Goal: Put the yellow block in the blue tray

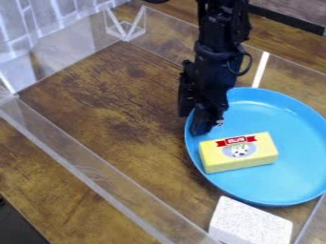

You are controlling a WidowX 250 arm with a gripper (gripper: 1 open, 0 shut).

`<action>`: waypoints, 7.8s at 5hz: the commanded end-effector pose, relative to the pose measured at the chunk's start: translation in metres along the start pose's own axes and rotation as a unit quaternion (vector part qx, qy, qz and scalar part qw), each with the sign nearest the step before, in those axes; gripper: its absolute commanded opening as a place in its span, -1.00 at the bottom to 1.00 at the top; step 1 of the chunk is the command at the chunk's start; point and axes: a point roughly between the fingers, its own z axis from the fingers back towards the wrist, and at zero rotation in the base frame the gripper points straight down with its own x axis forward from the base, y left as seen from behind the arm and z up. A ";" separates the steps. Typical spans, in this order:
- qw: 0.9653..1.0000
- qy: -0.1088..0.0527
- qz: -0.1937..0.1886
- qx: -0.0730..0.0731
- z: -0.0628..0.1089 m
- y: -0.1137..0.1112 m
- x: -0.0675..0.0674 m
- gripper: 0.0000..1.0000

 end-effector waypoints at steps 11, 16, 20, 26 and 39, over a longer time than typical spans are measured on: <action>0.993 0.074 -0.097 0.004 -0.008 0.040 -0.021 1.00; 0.997 0.082 0.008 -0.013 -0.010 0.070 -0.049 -1.00; 0.995 0.091 0.041 -0.008 0.014 0.064 -0.057 -1.00; 0.993 0.071 0.095 0.030 0.109 0.055 -0.041 -1.00; 0.992 0.022 0.076 0.094 0.125 0.063 -0.031 -1.00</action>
